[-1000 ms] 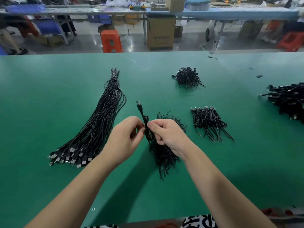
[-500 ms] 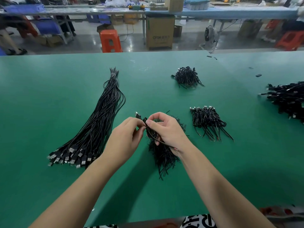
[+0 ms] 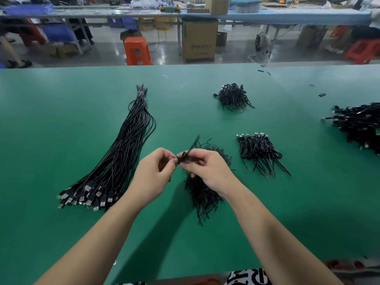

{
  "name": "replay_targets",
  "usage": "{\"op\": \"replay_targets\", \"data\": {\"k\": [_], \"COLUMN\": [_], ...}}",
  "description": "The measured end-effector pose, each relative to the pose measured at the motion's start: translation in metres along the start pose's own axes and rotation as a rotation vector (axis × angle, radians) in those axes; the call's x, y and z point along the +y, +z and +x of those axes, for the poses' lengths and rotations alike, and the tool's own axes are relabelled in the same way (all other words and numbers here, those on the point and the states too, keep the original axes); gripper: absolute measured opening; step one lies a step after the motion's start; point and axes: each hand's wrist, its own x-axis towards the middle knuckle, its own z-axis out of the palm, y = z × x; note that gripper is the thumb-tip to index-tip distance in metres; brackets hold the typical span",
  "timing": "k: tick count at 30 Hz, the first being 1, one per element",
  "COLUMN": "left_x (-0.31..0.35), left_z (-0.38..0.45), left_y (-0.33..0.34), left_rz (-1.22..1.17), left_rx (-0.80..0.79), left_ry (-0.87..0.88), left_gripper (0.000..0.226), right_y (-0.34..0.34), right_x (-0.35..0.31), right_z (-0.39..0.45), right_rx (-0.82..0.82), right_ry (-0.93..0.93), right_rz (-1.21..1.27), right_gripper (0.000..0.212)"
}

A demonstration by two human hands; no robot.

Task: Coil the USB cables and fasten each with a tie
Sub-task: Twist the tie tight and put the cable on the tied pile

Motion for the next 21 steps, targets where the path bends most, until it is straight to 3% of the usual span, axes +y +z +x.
{"op": "replay_targets", "data": {"k": [2,7,11,14,17,21], "left_x": [0.004,0.010,0.006,0.005,0.003,-0.001], "left_z": [-0.004,-0.009,-0.008,-0.011,-0.010,-0.002], "left_y": [0.001,-0.004,-0.004,-0.004,-0.006,-0.009], "left_rz": [0.168,0.547,0.774,0.688,0.404,0.134], "left_rx": [0.024,-0.013,-0.033,-0.022,0.038,0.058], "left_ry": [0.128,0.550,0.744,0.678,0.419,0.140], "left_gripper": [0.012,0.005,0.011,0.011,0.005,0.018], "right_y": [-0.002,0.001,0.002,0.004,0.003,0.002], "right_x": [0.000,0.001,-0.002,-0.004,-0.003,-0.002], "right_z": [0.001,0.000,0.001,0.000,0.001,0.001], "right_rx": [0.058,0.022,-0.013,-0.045,-0.094,-0.180], "right_ry": [0.016,0.095,0.137,0.139,0.135,0.093], "right_rz": [-0.085,-0.019,0.052,0.155,0.287,0.303], "right_gripper": [0.005,0.023,0.010,0.006,0.015,0.028]}}
